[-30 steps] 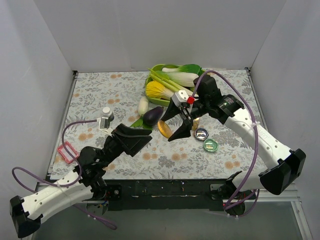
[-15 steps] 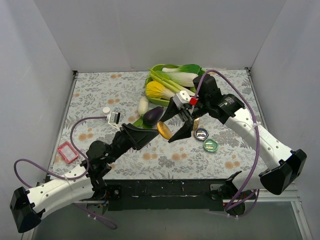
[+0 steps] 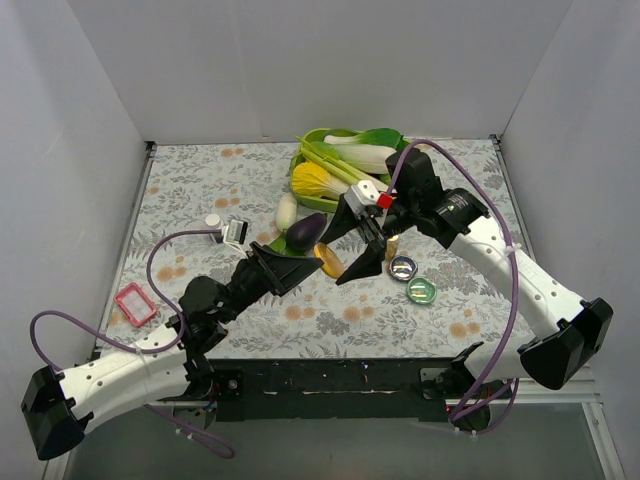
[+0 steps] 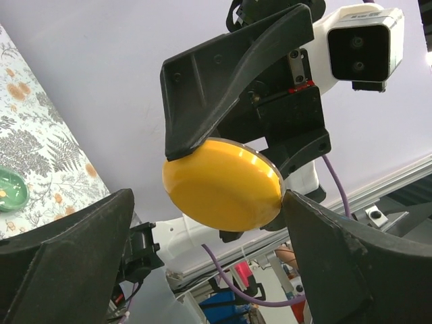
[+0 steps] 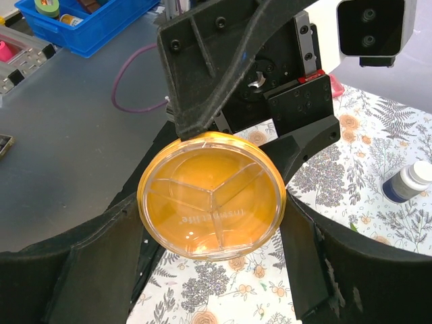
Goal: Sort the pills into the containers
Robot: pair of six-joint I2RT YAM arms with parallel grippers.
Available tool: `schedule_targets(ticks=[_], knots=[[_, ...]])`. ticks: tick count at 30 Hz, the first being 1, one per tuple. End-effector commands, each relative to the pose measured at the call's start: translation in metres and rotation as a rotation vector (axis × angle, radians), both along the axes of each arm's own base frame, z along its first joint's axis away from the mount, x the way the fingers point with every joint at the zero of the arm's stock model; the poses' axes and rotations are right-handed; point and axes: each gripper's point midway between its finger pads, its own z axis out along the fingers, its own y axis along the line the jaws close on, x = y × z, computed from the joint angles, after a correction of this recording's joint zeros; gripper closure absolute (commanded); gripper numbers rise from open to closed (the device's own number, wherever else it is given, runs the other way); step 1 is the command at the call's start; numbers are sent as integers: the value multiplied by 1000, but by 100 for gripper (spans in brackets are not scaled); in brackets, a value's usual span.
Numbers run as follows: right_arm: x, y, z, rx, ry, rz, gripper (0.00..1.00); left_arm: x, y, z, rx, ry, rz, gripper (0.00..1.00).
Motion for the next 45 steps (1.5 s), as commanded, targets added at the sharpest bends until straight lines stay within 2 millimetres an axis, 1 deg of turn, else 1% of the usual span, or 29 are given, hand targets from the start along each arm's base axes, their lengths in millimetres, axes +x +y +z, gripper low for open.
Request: schedule_targets(ticks=[1,3,4,7,8,10,11,12,15,18,21,24,25,28,29,31,32,33,35,36,38,41,45], knots=[[-5,0,9,33,-28,14,90,2,1,20,-22,-16,10,12],[-6,-1,8,31,-29,11,90,4,1,18,-17,-5,20,16],[-6,-1,8,31,-31,10,90,4,1,18,-16,-4,21,19],[-5,-1,9,31,-37,4,90,6,1,11,6,19,28,28],[-5,-2,11,35,-40,5,90,6,2,7,17,29,29,36],[-4,-3,15,41,-41,3,91,6,4,1,32,45,34,38],[-4,-3,17,41,-28,1,91,5,5,-4,46,55,34,45],[-3,-4,21,54,-28,5,91,10,9,-6,45,69,69,49],[-1,-6,29,66,-13,6,91,9,14,-15,59,89,81,52],[-1,-7,32,71,4,15,91,10,17,-21,63,101,92,54],[-2,-7,29,65,24,20,91,10,16,-25,69,103,91,54],[2,-5,25,56,14,-4,92,6,15,-17,38,71,69,52],[3,-5,24,53,12,-11,91,4,16,-10,18,50,64,48],[9,-4,17,38,-3,-47,91,-1,18,0,-8,12,49,39],[12,-3,14,28,-7,-64,92,-7,16,3,-11,-4,21,36],[13,-3,12,24,-18,-74,91,-10,17,7,-25,-19,12,32],[14,-3,11,21,-18,-78,92,-11,17,10,-29,-24,8,27],[15,-3,9,18,-15,-80,91,-12,17,11,-30,-28,2,26],[14,-3,8,16,-11,-79,91,-12,15,13,-24,-31,-7,24],[14,-3,8,18,-11,-78,91,-12,11,10,-14,-28,-17,24],[14,-3,8,18,-9,-76,91,-12,9,11,-15,-28,-24,24],[13,-3,8,17,-10,-76,91,-7,2,7,11,-6,-24,24],[14,-2,6,14,-20,-82,91,-4,-1,12,13,-4,-20,24]])
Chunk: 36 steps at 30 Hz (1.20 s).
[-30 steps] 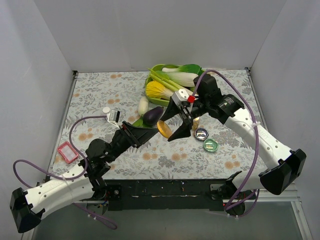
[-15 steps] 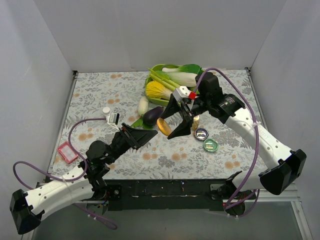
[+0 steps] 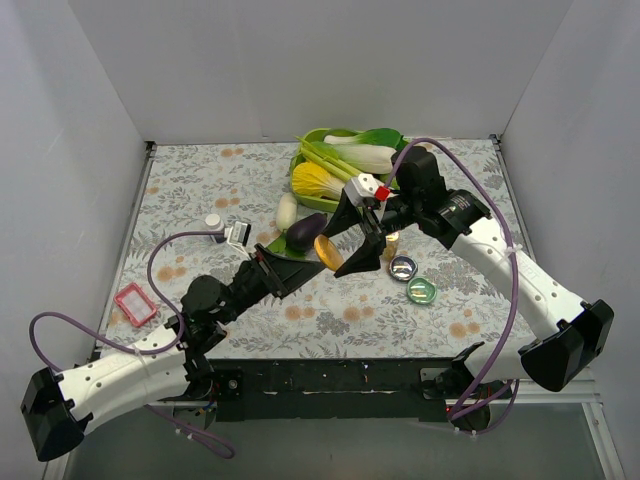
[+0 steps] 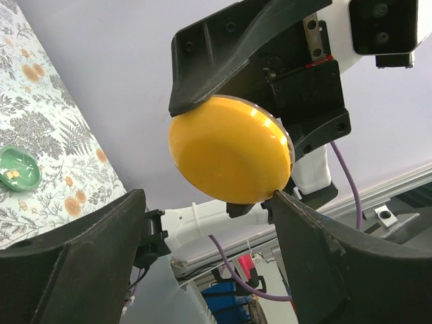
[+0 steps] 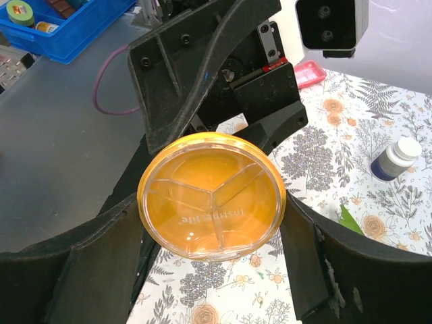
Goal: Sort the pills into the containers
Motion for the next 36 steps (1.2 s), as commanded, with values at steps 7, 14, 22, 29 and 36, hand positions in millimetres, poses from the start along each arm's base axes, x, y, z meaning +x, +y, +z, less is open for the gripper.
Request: schedule_targets(ticks=[7,14,22,29,36], knots=[[-2,-1,6,23,-67,-11,91,-2,7,31,-50,-47,12,25],[-1,0,4,14,-82,-19,91,4,11,26,-19,-9,52,27],[-2,4,-2,-11,-110,-25,91,13,13,25,-7,22,101,28],[-2,4,-1,-12,-127,-30,91,15,17,20,13,44,121,32],[-3,4,-1,-12,-123,-27,91,12,24,22,-1,32,130,32]])
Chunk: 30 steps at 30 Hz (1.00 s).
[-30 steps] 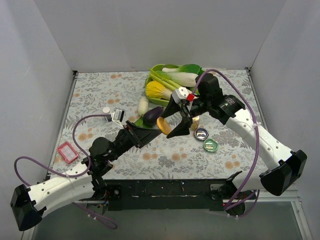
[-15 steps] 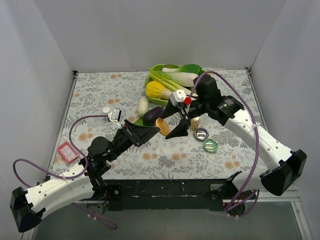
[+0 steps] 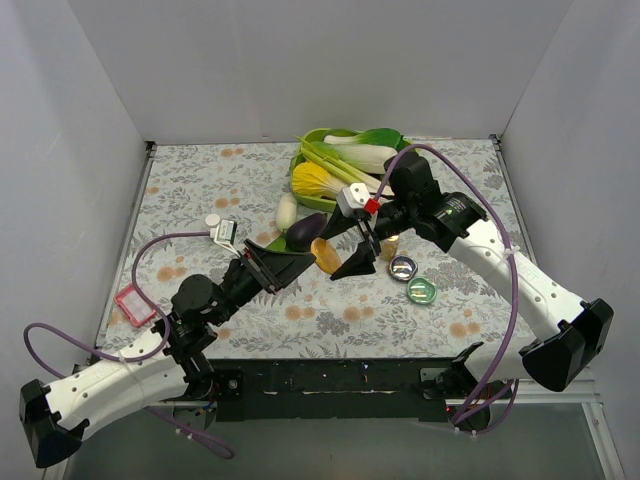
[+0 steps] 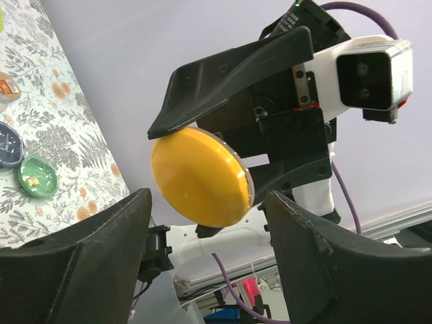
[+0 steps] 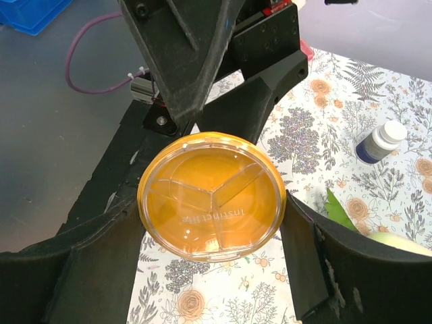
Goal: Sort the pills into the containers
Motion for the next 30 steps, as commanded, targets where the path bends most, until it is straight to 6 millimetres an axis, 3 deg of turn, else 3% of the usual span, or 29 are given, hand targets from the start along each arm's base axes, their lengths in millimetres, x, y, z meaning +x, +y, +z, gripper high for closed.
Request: schedule_targets(ticks=[1,19,30], knots=[[-6,-2,16,38,-38,17,91,0,9,16,-26,-27,31,33],[-6,-1,12,28,-35,14,91,5,1,12,24,3,28,38],[-5,0,14,21,-56,3,91,14,0,-7,113,100,56,52]])
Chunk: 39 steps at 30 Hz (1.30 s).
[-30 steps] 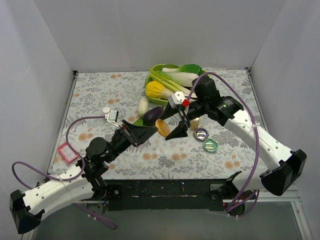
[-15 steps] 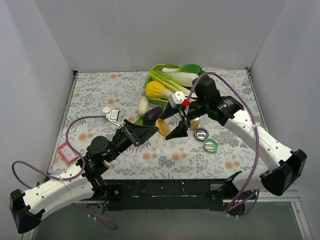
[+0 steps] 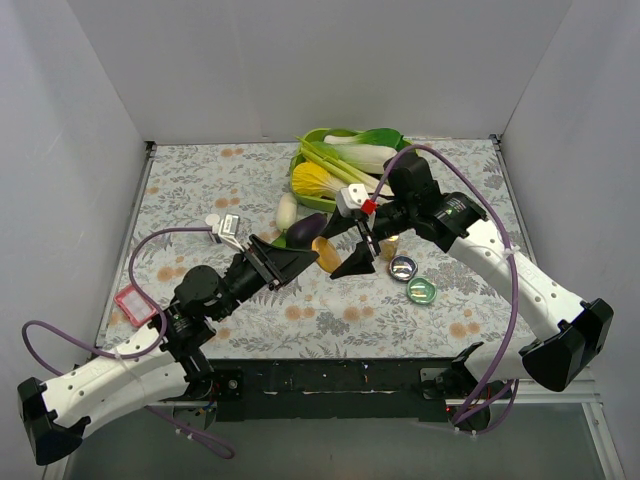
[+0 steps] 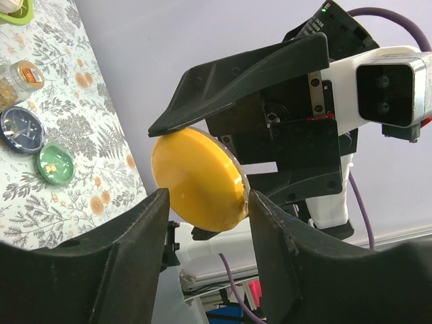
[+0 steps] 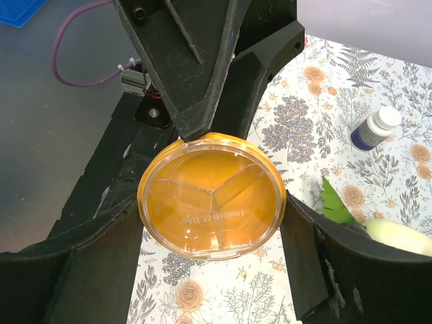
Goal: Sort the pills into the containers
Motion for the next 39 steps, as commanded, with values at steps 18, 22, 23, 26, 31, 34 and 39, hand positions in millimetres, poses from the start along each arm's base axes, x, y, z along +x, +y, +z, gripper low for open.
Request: schedule_targets(ticks=[18,22,23,26,31,34,39], knots=[[-3,3,22,7,-108,-25,91,16,-12,-40,223,146,27,52],[-2,4,22,-3,-122,-38,91,18,-13,-51,289,170,33,53],[-1,4,23,-3,-126,-40,91,19,-13,-52,300,172,34,53],[0,4,24,-7,-137,-50,91,19,-12,-62,344,183,32,53],[3,4,23,-19,-152,-68,91,20,-9,-75,422,202,40,54],[5,5,23,-23,-158,-76,91,21,-4,-82,470,209,56,55],[7,4,22,-31,-163,-87,91,21,3,-91,533,218,74,55]])
